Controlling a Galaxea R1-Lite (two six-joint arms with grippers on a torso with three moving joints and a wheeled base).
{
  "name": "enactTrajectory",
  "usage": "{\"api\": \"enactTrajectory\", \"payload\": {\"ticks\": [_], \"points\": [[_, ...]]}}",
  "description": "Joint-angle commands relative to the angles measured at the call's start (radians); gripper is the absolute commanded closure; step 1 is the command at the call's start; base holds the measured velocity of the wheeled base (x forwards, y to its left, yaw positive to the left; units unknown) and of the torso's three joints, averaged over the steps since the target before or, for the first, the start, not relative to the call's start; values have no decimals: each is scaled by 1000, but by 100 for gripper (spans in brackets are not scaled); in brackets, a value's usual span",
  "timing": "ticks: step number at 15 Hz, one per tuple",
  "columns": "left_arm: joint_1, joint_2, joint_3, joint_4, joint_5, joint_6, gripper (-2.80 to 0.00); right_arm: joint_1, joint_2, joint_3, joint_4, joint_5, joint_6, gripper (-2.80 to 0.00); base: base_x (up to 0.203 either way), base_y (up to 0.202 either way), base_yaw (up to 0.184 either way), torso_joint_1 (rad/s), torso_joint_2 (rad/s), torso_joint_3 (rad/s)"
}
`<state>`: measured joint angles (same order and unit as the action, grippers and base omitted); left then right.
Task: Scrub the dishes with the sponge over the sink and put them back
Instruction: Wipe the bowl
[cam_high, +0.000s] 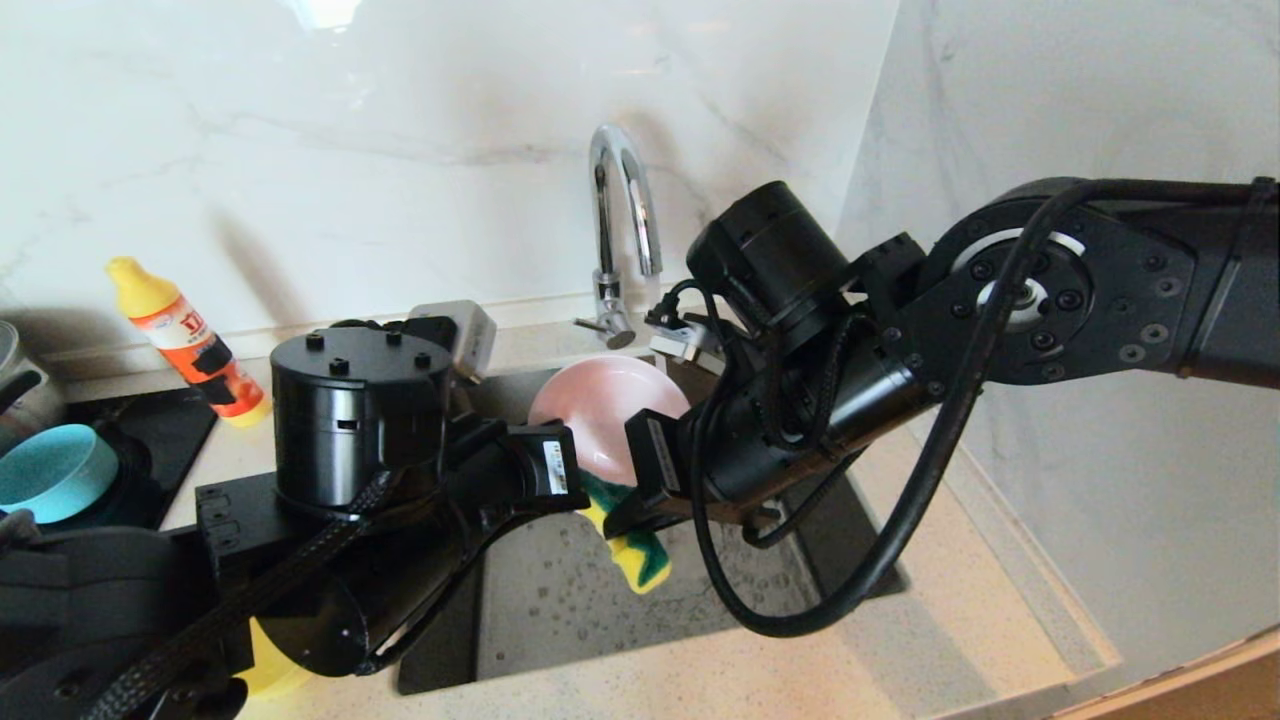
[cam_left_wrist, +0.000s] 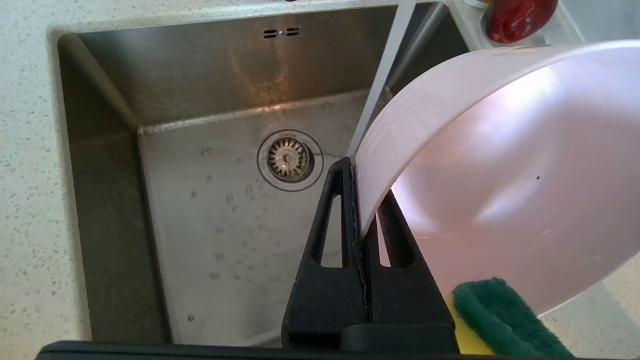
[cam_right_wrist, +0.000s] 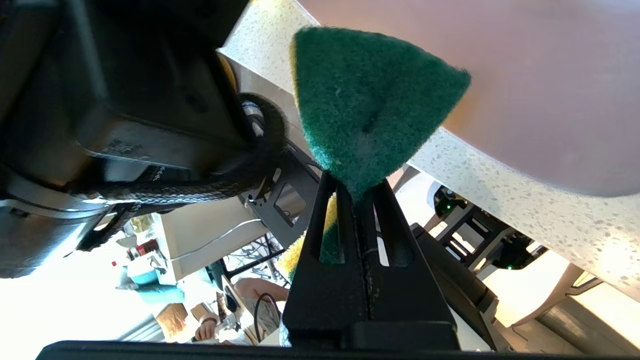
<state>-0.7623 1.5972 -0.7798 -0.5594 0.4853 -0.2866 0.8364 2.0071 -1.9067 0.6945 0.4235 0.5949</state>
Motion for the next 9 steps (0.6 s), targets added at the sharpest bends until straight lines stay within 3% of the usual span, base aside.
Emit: {"api": "enactTrajectory", "payload": {"ticks": [1,4,9], "points": [[-1,1,0,-4,2,-2,0,3,10,-13,5,3,3,0,0,0,0,0,0,0],[0,4,2,-4,2,-2,0,0,2,-11,8,0,5,0,0,0,0,0,0,0],[-1,1,11,-4,4,-5,0,-12,-38,23,14,-92,3,0,0,0,0,0,0,0]]}}
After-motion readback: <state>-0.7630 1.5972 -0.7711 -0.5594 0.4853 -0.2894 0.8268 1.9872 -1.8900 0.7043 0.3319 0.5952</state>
